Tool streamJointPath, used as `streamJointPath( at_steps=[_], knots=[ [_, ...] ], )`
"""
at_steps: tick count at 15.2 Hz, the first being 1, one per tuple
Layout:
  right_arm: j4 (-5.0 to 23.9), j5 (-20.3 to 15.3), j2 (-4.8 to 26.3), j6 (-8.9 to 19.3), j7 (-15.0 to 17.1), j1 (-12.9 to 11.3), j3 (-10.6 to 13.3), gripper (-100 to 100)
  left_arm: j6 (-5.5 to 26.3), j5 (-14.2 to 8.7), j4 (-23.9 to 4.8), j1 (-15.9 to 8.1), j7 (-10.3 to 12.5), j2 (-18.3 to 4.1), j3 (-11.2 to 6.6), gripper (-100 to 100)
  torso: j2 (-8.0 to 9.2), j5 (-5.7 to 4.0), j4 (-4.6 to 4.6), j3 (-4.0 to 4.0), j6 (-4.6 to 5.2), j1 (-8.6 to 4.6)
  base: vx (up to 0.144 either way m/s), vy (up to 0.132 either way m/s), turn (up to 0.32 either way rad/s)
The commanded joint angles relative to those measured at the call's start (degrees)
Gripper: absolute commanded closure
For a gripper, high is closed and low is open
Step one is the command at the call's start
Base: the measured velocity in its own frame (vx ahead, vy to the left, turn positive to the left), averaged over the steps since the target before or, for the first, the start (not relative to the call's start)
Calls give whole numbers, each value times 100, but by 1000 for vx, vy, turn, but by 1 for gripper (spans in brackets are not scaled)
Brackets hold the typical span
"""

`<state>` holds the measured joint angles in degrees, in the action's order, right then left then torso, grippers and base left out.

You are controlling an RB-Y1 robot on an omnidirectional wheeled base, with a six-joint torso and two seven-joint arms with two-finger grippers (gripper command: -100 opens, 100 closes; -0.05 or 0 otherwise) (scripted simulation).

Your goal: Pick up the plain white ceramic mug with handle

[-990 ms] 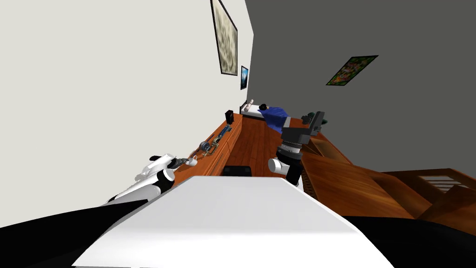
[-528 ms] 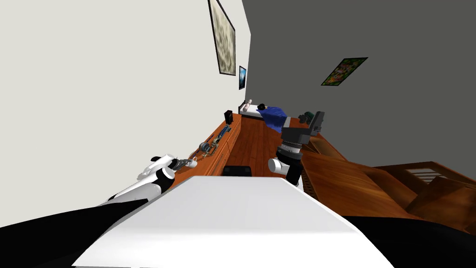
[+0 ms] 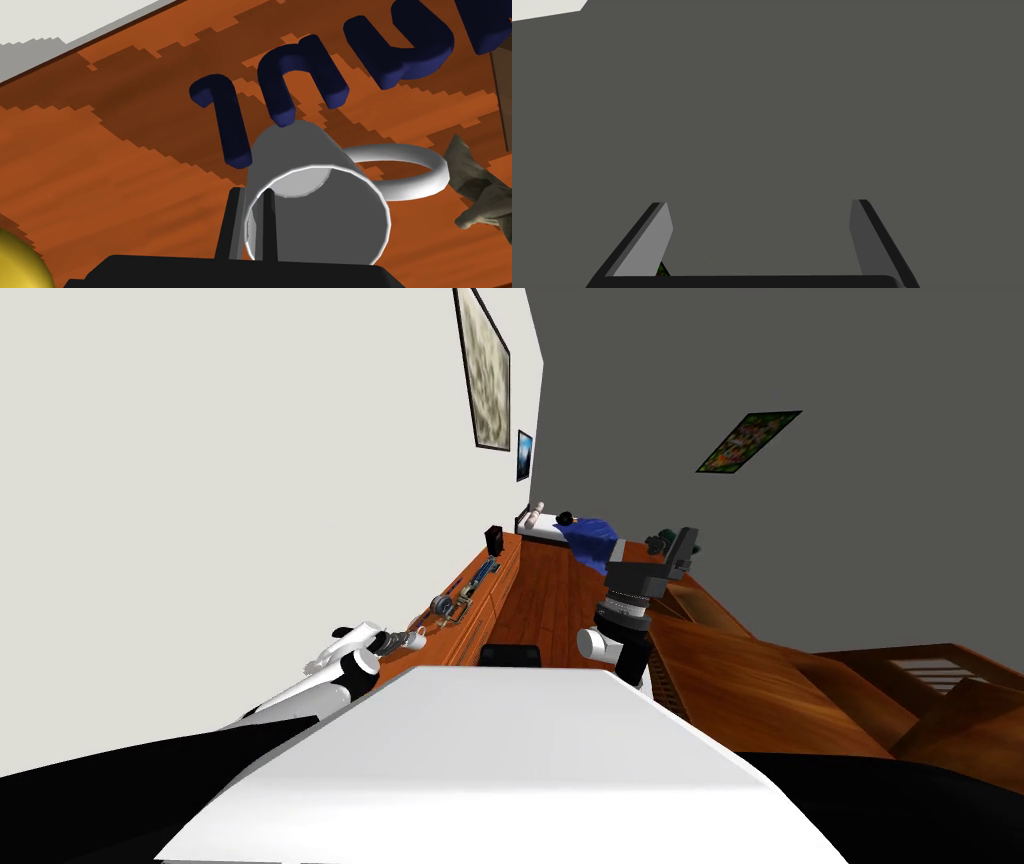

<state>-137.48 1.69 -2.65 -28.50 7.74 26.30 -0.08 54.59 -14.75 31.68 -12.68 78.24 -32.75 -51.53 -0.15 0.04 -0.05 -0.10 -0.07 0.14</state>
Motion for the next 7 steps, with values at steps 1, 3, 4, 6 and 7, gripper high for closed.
streamJointPath(
  at_steps=[1, 3, 4, 6, 7],
  knots=[
    [0, 0, 0, 0, 0, 0, 0, 0, 0, 0, 0, 0, 0, 0, 0, 100, 0, 0, 0, 0, 0, 0, 0, 0, 0],
    [0, 0, 0, 0, 0, 0, 0, 0, 187, 19, 47, -48, 56, -127, -19, 100, 3, 2, 0, 1, -3, 4, -18, -17, -24],
    [0, 0, 0, 0, 0, 0, 0, 0, 225, 22, 57, -57, 67, -150, -22, 100, 11, -2, 3, 6, -1, -4, -64, -65, -71],
    [0, 0, -1, 0, 0, -1, 1, 0, 262, 26, 68, -66, 77, -174, -26, 100, 28, -4, 4, 15, -5, -19, -63, -47, -34],
    [0, 0, 0, 0, 0, -1, 0, 0, 165, 22, -32, -92, 51, -182, -20, 100, 31, -4, 5, 17, -8, -15, -30, -15, -2]
  ],
)
